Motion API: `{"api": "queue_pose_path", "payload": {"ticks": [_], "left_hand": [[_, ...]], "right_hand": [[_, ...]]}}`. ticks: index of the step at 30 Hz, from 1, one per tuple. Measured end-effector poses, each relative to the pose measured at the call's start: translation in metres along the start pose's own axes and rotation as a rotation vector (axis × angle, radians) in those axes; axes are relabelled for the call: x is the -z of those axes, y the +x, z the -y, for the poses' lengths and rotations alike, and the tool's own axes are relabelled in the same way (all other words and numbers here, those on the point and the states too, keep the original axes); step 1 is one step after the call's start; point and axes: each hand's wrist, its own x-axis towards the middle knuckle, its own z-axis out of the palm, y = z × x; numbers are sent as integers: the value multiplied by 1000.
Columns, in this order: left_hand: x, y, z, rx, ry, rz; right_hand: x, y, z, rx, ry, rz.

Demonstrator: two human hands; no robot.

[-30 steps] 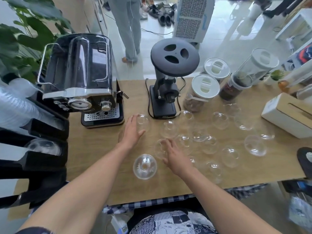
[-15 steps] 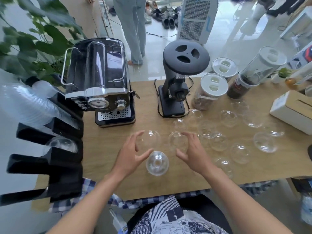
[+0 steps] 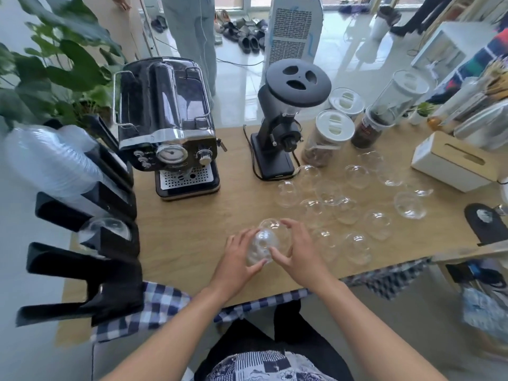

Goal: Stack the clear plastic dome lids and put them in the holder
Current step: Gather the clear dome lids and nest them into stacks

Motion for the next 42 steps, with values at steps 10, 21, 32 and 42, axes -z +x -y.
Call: {"api": "queue_pose_path", "payload": {"ticks": [10,21,32,42], "left_hand": [[-7,-6,12,103,-87,64],[24,-1,-35,142,-133,-148],[-39,84,-133,-103,26,-193],[-113,139,-132,88,276,-23]], "right_hand": [[-22,4,10,-28,-93,154],[23,24,-21,-46,-91,142],[96,27,-135,-51,-622,263],[109,32,-166,172,-676,333]]}}
